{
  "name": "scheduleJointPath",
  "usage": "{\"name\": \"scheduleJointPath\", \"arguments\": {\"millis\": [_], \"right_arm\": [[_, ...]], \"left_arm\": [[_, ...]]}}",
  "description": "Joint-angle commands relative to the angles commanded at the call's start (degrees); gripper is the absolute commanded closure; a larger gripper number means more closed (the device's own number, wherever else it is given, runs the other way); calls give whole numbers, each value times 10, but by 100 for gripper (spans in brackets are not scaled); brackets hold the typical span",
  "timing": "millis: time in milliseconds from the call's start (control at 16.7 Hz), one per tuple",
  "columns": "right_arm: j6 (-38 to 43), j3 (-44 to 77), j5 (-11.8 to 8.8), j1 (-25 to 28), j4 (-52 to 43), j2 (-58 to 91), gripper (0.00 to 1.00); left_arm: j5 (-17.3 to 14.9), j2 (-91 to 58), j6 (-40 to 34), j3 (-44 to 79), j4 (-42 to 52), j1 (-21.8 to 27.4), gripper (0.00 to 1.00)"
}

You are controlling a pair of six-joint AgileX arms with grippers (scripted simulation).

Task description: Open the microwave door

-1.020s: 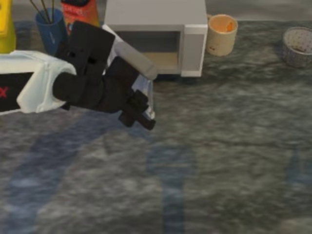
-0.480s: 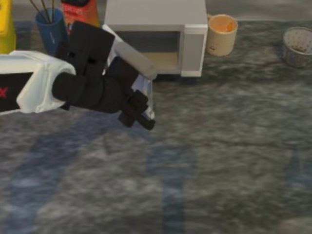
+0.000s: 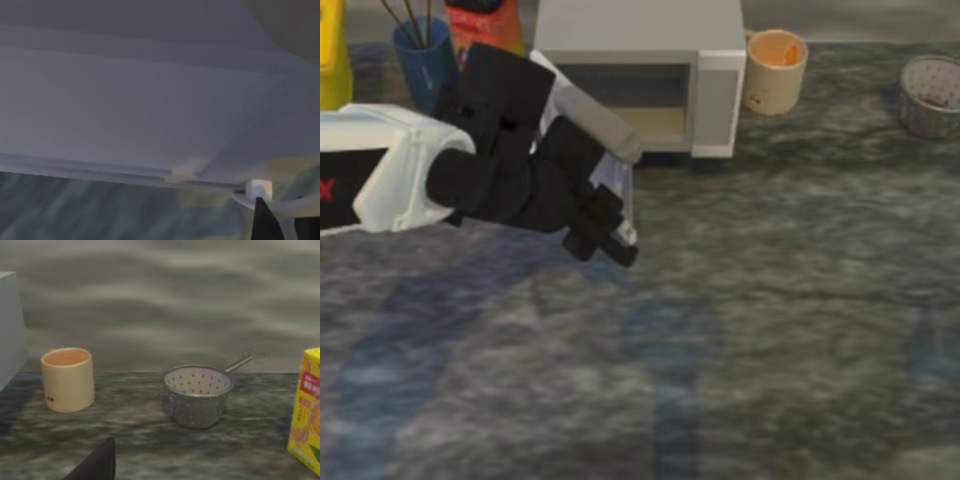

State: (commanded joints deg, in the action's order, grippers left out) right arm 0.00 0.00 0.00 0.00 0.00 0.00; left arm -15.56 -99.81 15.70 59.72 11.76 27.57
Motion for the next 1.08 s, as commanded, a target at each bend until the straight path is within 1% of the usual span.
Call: {"name": "scheduleJointPath", "arguments": {"millis": [360, 1080], "right_arm": [[0, 0, 0, 0, 0, 0, 0], [0, 0, 0, 0, 0, 0, 0]], "left_arm": [[-23, 6, 39, -4, 10, -20, 100], [-24, 6, 41, -4, 11, -21, 100]]}}
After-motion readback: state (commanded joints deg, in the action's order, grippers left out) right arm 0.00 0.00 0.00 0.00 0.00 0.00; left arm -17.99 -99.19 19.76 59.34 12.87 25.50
